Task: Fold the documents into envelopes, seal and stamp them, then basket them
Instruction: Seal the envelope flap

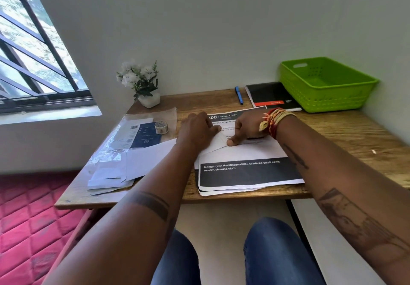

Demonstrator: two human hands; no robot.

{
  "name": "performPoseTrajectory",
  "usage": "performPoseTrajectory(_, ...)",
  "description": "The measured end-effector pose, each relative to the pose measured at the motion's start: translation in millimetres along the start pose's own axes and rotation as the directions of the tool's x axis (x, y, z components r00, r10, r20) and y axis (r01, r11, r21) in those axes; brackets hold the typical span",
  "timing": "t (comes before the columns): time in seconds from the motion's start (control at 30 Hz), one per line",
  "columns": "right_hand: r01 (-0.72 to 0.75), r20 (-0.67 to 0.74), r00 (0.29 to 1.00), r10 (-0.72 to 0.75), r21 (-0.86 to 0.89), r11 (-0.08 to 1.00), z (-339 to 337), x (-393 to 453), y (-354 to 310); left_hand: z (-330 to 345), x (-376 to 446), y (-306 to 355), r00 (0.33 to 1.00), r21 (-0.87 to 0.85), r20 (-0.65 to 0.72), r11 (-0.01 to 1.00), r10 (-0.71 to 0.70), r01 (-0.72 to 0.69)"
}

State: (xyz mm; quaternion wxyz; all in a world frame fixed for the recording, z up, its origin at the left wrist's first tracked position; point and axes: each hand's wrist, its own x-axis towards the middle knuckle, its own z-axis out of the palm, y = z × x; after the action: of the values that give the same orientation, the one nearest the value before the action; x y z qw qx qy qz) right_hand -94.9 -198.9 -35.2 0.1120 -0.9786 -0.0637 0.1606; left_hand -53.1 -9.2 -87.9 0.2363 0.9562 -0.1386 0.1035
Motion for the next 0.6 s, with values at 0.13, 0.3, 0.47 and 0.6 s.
performPoseTrajectory(0.13, -0.009, 0.039, 0.999, 0.008, 0.029, 1.0, -1, 4, 4, 4, 4, 0, 0.998, 0.0, -0.057, 0.999, -0.033, 0.033)
performPoseTrajectory(0.3, -0.091, -0.034, 0.995, 0.089, -0.063, 0.994, 0, 16, -5, 6, 3, 0, 0.997, -0.021, -0.07, 0.999, -0.034, 0.033)
performPoseTrajectory(0.47, -0.104, -0.098, 0.991, 0.087, -0.185, 0.977, 3, 17, -15, 5, 4, 0, 0.997, -0.025, -0.065, 0.999, -0.043, 0.042)
performPoseTrajectory(0.6, -0.089, -0.019, 0.996, 0.087, -0.18, 0.98, 0, 19, -7, 6, 4, 0, 0.996, -0.027, -0.079, 0.999, -0.047, 0.045)
